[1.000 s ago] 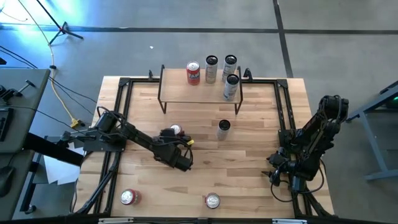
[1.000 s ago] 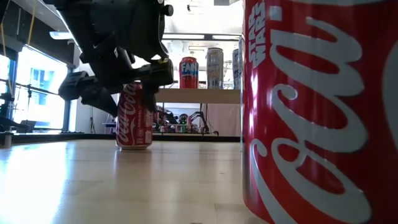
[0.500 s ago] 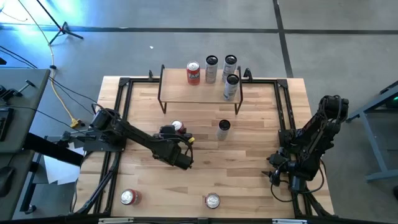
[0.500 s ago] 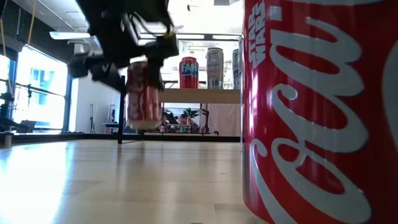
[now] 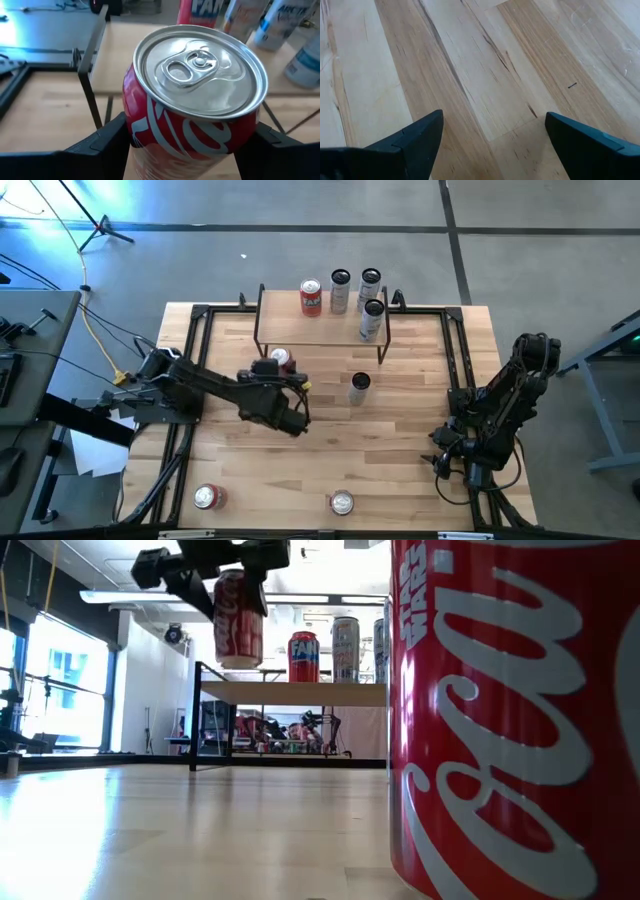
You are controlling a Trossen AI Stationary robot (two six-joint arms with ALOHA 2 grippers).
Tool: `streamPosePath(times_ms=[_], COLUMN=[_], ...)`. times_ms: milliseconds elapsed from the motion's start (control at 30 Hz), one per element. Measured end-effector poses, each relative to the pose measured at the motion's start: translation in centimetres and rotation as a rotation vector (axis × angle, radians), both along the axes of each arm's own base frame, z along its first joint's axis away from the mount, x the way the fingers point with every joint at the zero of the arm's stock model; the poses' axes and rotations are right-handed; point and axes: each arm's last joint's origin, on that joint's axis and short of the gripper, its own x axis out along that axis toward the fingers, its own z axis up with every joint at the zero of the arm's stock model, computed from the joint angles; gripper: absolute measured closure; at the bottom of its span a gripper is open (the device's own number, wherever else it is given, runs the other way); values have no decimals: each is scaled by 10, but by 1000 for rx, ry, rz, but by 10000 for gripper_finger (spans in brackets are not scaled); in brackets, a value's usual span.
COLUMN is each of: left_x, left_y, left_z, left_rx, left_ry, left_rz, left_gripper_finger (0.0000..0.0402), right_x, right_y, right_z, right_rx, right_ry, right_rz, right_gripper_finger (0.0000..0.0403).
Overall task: Place canned beverage on shelf
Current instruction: Put the top red white soda can on the shelf
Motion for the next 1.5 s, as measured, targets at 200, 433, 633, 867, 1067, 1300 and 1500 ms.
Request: streamPosePath(times_ms=[200, 433, 633, 867, 1067, 1300, 1500], left_x=[8, 20, 25, 25, 21, 12, 2], left_y=[18, 59, 92, 122, 133, 141, 142], left_z=[24, 53, 62, 62, 53, 44, 37], left_rx=[6, -18, -12, 14, 71, 114, 117], left_ry=[32, 133, 214, 229, 222, 205, 167], left_rz=[11, 25, 35, 101, 174, 229, 239], left_gripper_finger=[158, 158, 158, 158, 158, 158, 158], right_x=[0, 0, 0, 0, 0, 0, 0], right_y=[0, 0, 0, 0, 0, 0, 0], right_z=[0, 0, 0, 0, 0, 0, 0], right_rx=[0, 0, 0, 0, -1, 0, -1], right_ry=[0, 0, 0, 0, 0, 0, 0], right_rz=[0, 0, 0, 0, 0, 0, 0], right_gripper_finger=[64, 64, 64, 64, 64, 64, 64])
